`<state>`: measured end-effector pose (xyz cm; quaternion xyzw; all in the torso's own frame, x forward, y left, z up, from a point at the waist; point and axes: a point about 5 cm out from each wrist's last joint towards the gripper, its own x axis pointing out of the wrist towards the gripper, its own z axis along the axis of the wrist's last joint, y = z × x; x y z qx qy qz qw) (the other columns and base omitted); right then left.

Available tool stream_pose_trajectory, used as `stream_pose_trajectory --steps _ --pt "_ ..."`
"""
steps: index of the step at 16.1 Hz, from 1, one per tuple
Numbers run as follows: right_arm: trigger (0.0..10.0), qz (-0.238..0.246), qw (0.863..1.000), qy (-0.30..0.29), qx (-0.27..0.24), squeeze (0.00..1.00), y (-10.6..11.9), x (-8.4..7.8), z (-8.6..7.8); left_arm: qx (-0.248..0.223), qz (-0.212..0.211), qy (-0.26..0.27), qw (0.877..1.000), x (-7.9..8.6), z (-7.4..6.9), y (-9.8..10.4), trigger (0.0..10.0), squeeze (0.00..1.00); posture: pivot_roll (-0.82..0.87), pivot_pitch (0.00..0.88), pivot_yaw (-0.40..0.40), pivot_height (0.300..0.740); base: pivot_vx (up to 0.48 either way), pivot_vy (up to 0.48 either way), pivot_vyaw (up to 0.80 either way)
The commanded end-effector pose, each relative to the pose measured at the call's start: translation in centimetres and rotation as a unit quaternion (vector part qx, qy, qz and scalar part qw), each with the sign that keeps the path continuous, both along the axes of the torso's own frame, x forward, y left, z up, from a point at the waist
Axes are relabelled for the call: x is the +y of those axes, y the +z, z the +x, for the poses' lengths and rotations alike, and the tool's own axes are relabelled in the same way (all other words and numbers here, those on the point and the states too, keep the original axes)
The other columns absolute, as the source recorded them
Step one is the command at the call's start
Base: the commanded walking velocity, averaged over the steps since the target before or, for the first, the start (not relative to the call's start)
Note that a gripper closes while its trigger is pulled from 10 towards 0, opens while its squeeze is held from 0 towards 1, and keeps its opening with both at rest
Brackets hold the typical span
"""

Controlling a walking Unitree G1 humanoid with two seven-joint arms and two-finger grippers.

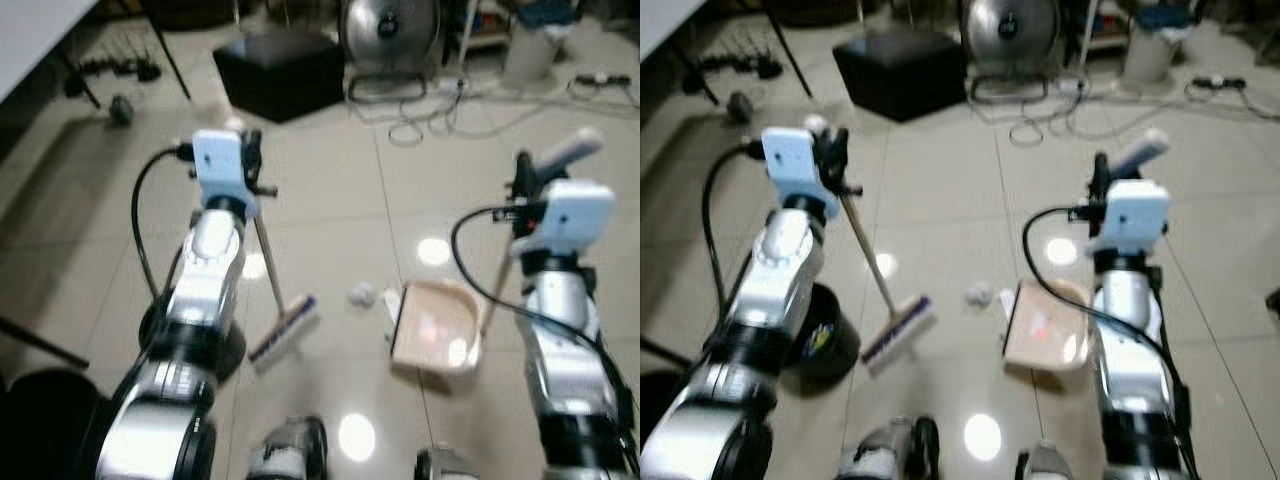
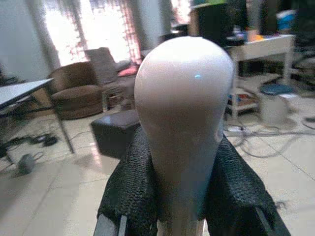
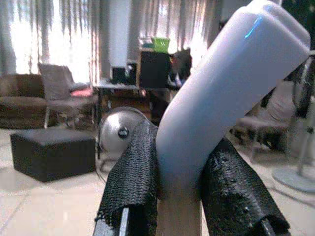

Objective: Sweep floor

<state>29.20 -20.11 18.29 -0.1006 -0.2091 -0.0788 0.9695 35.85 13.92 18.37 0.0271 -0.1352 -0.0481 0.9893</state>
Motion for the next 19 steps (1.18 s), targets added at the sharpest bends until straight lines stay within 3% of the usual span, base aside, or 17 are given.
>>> stream_pose_trajectory --steps 1,2,4,9,13,19 --pt "10.0 0.009 1.0 0.013 -0.003 0.0 0.8 0.5 -0.4 -0.008 0.04 -0.014 0.999 0.3 -0.6 0.6 10.0 0.0 -0.02 0.128 0.145 0.74 0.0 0.0 0.0" --pt "10.0 0.026 0.999 0.028 0.006 0.0 1.0 0.9 -0.7 -0.012 0.056 -0.024 0.998 0.3 -1.2 0.4 10.0 0.0 -0.02 0.119 0.148 0.74 0.0 0.0 0.0" --pt "10.0 0.041 0.997 0.044 0.051 0.0 0.4 1.9 -1.3 -0.011 0.041 -0.054 0.998 -0.1 -2.5 0.1 10.0 0.0 -0.02 0.111 0.146 0.74 0.0 0.0 0.0" --pt "10.0 0.034 0.996 0.052 0.056 0.0 1.3 3.1 -3.3 0.003 0.041 -0.076 0.996 -0.6 -4.6 -0.1 10.0 0.0 -0.03 0.095 0.137 0.74 0.0 0.0 0.0" --pt "10.0 0.013 0.997 0.058 0.055 0.0 2.3 3.1 -2.9 0.005 0.05 -0.073 0.996 -1.1 -5.0 0.1 10.0 0.0 -0.05 0.08 0.102 0.74 0.0 -0.34 0.0" --pt "10.0 0.004 0.993 0.088 0.081 0.0 2.4 3.5 -1.8 0.001 0.06 -0.043 0.997 -0.4 -5.6 0.2 10.0 0.0 -0.04 0.066 -0.011 0.74 0.0 -0.469 0.0"
